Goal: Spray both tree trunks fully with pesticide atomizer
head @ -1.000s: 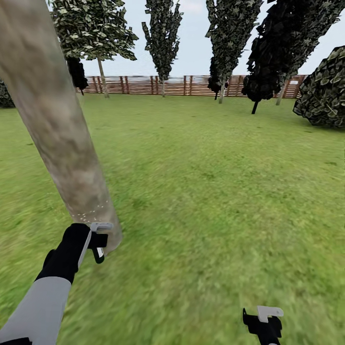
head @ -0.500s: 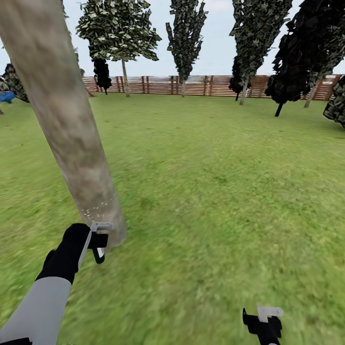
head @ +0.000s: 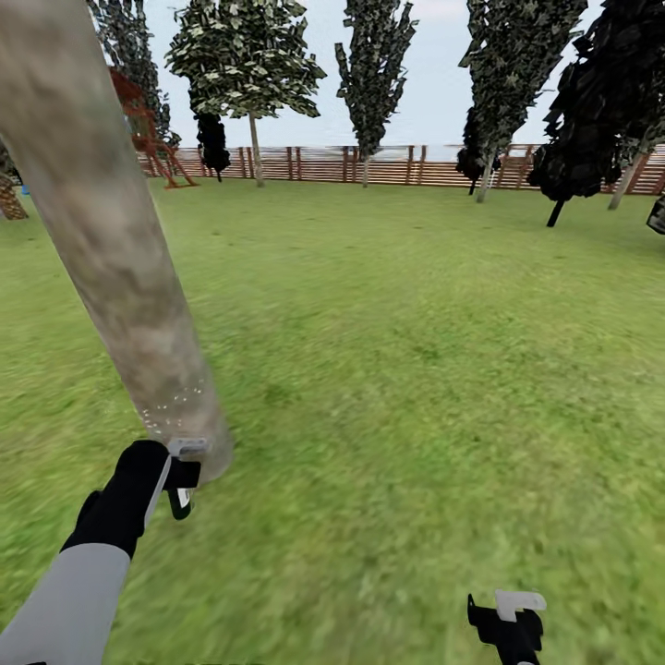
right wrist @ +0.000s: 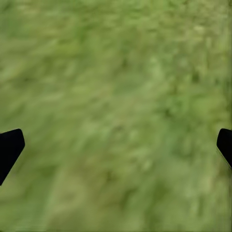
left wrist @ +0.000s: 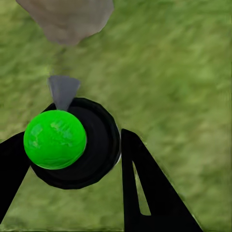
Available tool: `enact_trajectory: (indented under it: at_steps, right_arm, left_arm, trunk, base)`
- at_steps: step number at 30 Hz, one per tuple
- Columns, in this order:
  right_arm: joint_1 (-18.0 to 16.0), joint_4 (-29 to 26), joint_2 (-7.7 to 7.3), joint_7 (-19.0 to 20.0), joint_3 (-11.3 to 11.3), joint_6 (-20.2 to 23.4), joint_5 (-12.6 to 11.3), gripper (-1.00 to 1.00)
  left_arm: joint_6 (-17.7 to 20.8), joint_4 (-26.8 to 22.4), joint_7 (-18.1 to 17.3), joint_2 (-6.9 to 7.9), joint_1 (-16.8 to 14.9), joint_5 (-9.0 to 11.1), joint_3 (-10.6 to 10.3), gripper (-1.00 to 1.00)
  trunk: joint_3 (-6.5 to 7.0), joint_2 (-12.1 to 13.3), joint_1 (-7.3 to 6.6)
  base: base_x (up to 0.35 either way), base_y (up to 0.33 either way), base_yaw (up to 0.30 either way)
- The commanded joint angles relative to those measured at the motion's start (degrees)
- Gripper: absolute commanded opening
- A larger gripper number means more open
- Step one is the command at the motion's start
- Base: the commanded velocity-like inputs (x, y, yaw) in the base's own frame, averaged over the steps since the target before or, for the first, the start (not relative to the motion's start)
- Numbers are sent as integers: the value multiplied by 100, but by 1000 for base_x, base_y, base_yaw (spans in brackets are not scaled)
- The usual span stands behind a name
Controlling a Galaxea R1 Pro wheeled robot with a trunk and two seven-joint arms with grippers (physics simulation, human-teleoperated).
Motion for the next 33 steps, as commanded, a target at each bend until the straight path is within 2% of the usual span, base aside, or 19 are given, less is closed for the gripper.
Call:
enact_trajectory:
  at_steps: [1,5,14,17,21,27,33]
  right_arm:
    - [-1,2,0,-16,15,-13,-6,100]
    - [-1,2,0,-18,15,-18,-6,100]
    - [-1,2,0,-28,15,-21,-6,100]
    - [-1,1,0,-28,15,-22,-6,100]
    - [-1,1,-6,-29,15,-22,-6,100]
    - [-1,2,-9,-29,15,-22,-6,100]
    - [-1,-5,-9,-29,15,-22,-6,100]
  left_arm:
    - [18,-12,11,-3,54,-41,21,-100]
    - [-14,-77,225,-3,339,-31,70,-100]
    - [-28,-90,265,-58,393,12,82,-100]
    - [-277,-87,270,-69,392,-2,78,-100]
    - [-514,-61,281,-81,392,-17,51,-100]
    - [-539,-13,282,-84,392,-17,37,-100]
    - [-540,-19,274,-80,392,-11,37,-100]
  trunk:
    - [-5,-2,-1]
    - [-5,-2,-1]
    - [-5,-2,-1]
    - [-5,-2,-1]
    - [-5,-2,-1]
    - [-5,-2,-1]
    - [-5,-2,-1]
  base:
    - [19,-272,252]
    - [-77,-258,269]
    - [-50,-57,277]
    - [125,-81,230]
    - [228,-152,39]
    - [226,-180,2]
    - [30,-265,0]
